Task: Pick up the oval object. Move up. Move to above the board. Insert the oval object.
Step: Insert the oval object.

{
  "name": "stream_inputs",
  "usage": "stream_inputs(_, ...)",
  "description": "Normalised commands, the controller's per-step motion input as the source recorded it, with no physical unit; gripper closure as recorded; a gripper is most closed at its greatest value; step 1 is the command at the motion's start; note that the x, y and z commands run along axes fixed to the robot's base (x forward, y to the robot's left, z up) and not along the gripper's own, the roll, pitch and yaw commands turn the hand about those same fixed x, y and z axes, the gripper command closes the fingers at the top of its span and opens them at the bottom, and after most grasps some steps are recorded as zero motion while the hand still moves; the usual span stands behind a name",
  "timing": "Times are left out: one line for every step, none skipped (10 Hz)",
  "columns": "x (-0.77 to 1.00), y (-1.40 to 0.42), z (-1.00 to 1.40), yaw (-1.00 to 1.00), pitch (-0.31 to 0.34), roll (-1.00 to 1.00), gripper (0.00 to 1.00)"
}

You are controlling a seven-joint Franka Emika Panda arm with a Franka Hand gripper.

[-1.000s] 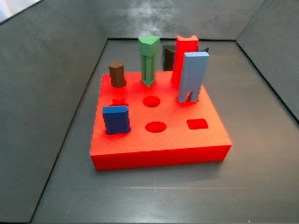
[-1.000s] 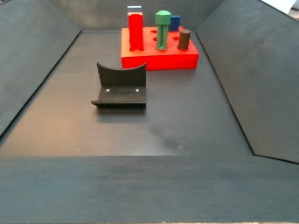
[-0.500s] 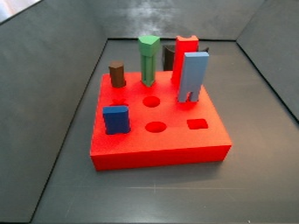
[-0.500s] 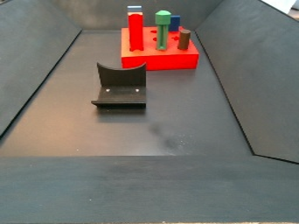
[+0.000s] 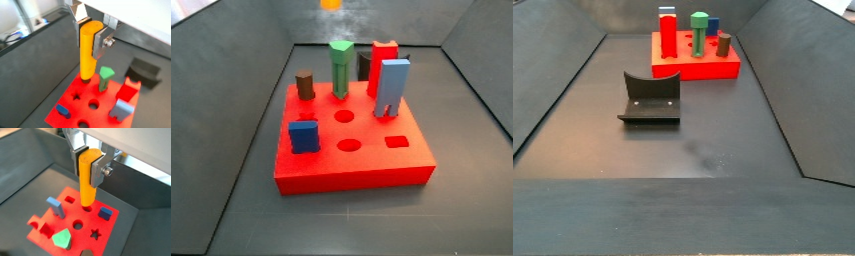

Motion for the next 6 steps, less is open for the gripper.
stream_inputs(0.00, -0.26, -0.31, -0.93, -0.043, 0.00, 1.00)
stream_inputs(0.00, -0.25, -0.32, -0.94, -0.050, 0.00, 1.00)
stream_inputs(0.00, -0.24, -0.33, -0.94, -0.059, 0.00, 1.00)
stream_inputs(0.00, -0.25, -0.34, -0.93, -0.066, 0.00, 1.00)
stream_inputs(0.00, -0.27, -0.43, -0.90, -0.083, 0.00, 1.00)
stream_inputs(0.00, -0.25, -0.38, -0.93, -0.074, 0.00, 1.00)
